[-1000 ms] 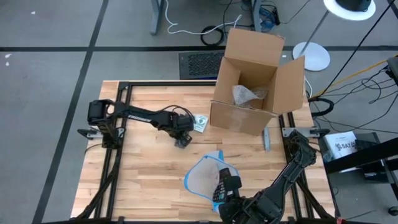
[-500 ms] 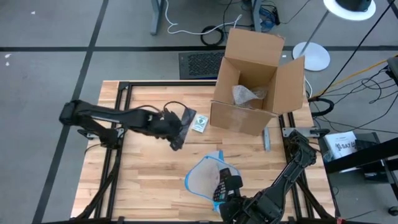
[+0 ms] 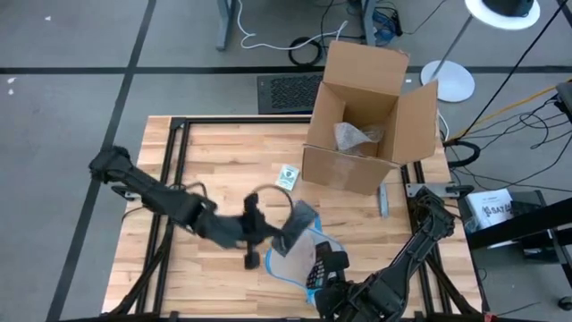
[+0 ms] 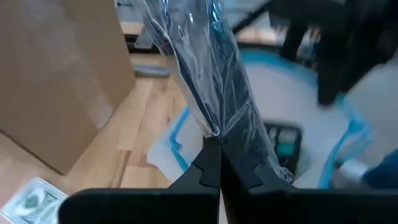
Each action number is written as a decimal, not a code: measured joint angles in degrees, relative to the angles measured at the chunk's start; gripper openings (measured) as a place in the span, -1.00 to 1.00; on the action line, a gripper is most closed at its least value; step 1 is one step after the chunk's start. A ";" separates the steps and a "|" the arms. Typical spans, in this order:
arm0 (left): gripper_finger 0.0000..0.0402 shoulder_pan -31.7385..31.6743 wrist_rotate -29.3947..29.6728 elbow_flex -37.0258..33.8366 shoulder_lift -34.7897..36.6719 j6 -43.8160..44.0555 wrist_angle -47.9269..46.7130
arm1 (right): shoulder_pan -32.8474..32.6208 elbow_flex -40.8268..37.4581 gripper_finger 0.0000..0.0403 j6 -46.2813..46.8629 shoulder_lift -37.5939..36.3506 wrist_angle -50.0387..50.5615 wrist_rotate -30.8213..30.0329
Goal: Unpack boxes
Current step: Put the socks into the transparent zip bag, then put the game card into the transparent zip bag, then close the transparent zip bag
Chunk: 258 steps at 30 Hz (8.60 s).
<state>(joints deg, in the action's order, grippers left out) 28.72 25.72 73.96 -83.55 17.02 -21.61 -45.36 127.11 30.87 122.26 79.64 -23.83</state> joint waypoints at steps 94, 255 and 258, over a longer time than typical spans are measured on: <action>0.87 -32.77 -4.56 -3.04 -28.46 20.07 3.13 | -14.01 0.00 -1.00 34.56 -4.11 10.38 -0.31; -0.14 -17.35 -28.75 5.22 -21.85 0.09 -1.52 | -7.50 -0.04 -1.00 20.70 -4.07 9.14 -4.63; -0.66 -17.84 -28.71 5.22 -21.85 -0.94 -1.36 | -7.48 -0.04 -1.00 20.68 -4.07 9.19 -4.81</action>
<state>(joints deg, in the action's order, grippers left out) 10.88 -2.98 79.18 -105.41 16.08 -22.97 -52.84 127.07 51.55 118.19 88.82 -28.65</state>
